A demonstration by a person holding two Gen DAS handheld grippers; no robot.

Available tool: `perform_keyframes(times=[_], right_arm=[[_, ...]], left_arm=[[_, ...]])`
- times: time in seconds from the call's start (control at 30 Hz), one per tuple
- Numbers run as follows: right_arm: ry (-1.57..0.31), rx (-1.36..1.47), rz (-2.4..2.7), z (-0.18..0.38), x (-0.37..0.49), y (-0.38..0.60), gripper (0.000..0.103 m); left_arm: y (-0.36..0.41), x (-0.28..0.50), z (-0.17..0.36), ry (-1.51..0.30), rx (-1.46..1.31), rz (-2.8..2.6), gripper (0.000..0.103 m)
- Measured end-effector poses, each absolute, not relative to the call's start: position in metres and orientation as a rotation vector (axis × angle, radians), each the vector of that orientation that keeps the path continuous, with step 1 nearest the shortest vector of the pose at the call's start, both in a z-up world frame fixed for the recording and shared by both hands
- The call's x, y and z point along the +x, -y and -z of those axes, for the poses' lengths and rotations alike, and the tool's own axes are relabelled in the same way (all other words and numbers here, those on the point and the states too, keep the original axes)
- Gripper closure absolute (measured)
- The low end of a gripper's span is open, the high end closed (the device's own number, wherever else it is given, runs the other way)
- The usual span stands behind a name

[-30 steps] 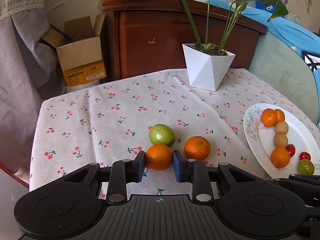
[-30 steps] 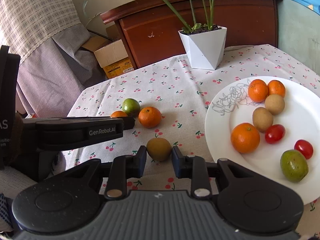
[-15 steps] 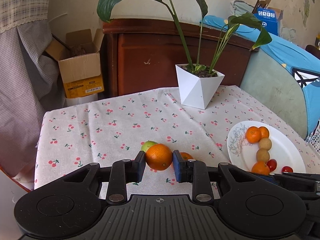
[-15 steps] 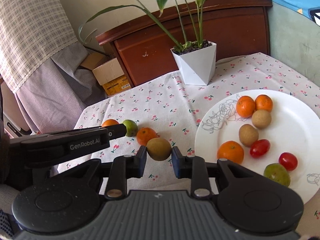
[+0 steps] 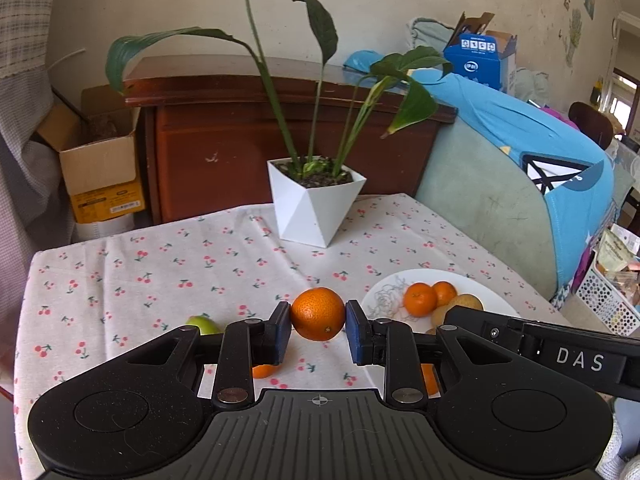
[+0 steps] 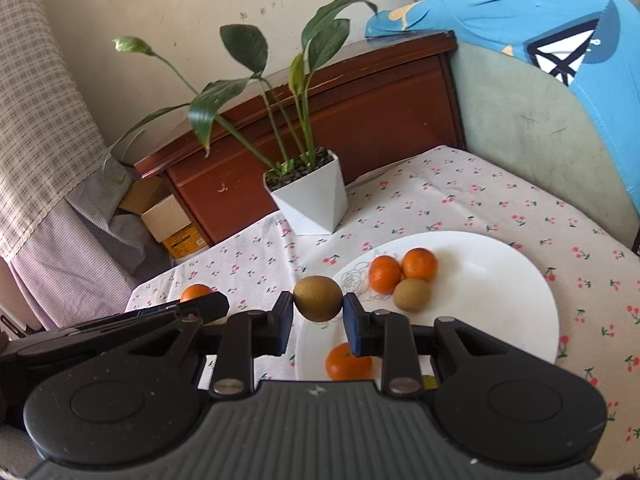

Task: Organize fruits
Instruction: 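Carry the mandarin and kiwi onto the white plate and open both grippers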

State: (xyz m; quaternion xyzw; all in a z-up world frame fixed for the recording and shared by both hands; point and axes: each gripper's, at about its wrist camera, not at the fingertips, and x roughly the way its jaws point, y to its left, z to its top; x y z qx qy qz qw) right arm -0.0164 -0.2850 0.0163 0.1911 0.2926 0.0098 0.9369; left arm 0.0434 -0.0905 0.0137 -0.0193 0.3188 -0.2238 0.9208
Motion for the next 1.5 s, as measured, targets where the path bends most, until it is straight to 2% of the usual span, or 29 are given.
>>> perform_keyframes(times=[0.4, 1.17, 1.27, 1.5], right_arm=[[-0.583, 0.523, 0.127, -0.015, -0.031, 0.335, 0.076], [-0.684, 0.609, 0.176, 0.012, -0.024, 0.340, 0.073], [-0.671, 0.617, 0.174, 0.010, -0.025, 0.341, 0.073], [-0.658, 0.624, 0.164, 0.006, -0.024, 0.340, 0.073]], left_arm=[[0.134, 0.036, -0.010, -0.651, -0.029, 0.573, 0.077], [0.158, 0.045, 0.020, -0.725, -0.028, 0.590, 0.076], [0.157, 0.044, 0.017, -0.724, -0.038, 0.586, 0.072], [0.152, 0.043, 0.008, -0.726, -0.032, 0.556, 0.053]])
